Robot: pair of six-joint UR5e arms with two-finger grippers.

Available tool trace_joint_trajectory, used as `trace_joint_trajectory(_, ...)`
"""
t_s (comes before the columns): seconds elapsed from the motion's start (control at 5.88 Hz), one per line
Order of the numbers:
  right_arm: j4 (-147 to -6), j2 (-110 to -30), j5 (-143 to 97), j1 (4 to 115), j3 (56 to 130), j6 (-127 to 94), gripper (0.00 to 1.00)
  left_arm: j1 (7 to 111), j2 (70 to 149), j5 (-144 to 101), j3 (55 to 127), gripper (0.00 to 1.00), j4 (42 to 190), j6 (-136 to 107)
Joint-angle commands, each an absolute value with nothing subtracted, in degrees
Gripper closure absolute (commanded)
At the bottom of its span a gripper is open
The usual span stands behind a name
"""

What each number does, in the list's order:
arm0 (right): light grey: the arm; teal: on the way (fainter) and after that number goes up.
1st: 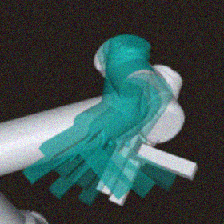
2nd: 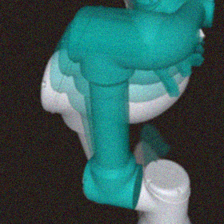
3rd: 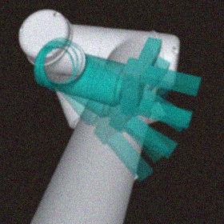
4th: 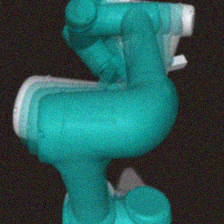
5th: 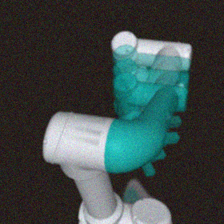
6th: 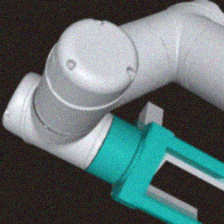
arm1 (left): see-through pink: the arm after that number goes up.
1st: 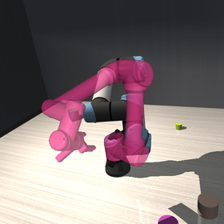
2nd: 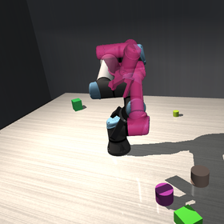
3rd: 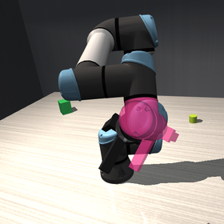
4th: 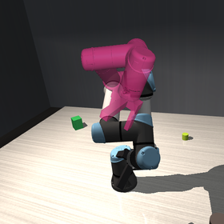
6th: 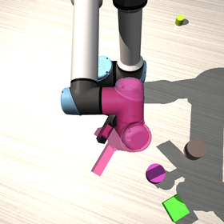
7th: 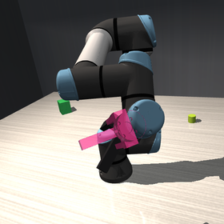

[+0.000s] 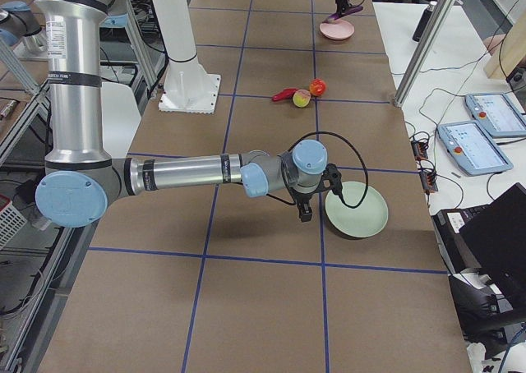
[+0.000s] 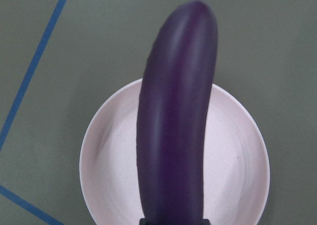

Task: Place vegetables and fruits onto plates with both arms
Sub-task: 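Carry the eggplant with the left gripper onto the pink plate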

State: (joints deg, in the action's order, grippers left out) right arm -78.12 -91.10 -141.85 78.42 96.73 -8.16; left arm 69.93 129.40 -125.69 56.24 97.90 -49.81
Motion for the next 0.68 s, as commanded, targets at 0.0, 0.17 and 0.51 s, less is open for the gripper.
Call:
trace_joint_trajectory(0.0,-78.05,-90.53,-141.95,78.22,96.94,-11.24,0.0,69.0,130.17,-126.82,52.04,0.63,101.68,-49.75)
trace_joint_trajectory(0.17,-78.05,-90.53,-141.6,78.22,97.12,-11.25,0.0,68.12,129.64,-126.91,52.73,0.59,101.78,-49.83)
trace_joint_trajectory(0.51,-78.05,-90.44,-141.68,78.22,97.29,-11.77,0.0,68.03,128.24,-127.79,53.35,0.26,101.95,-48.96)
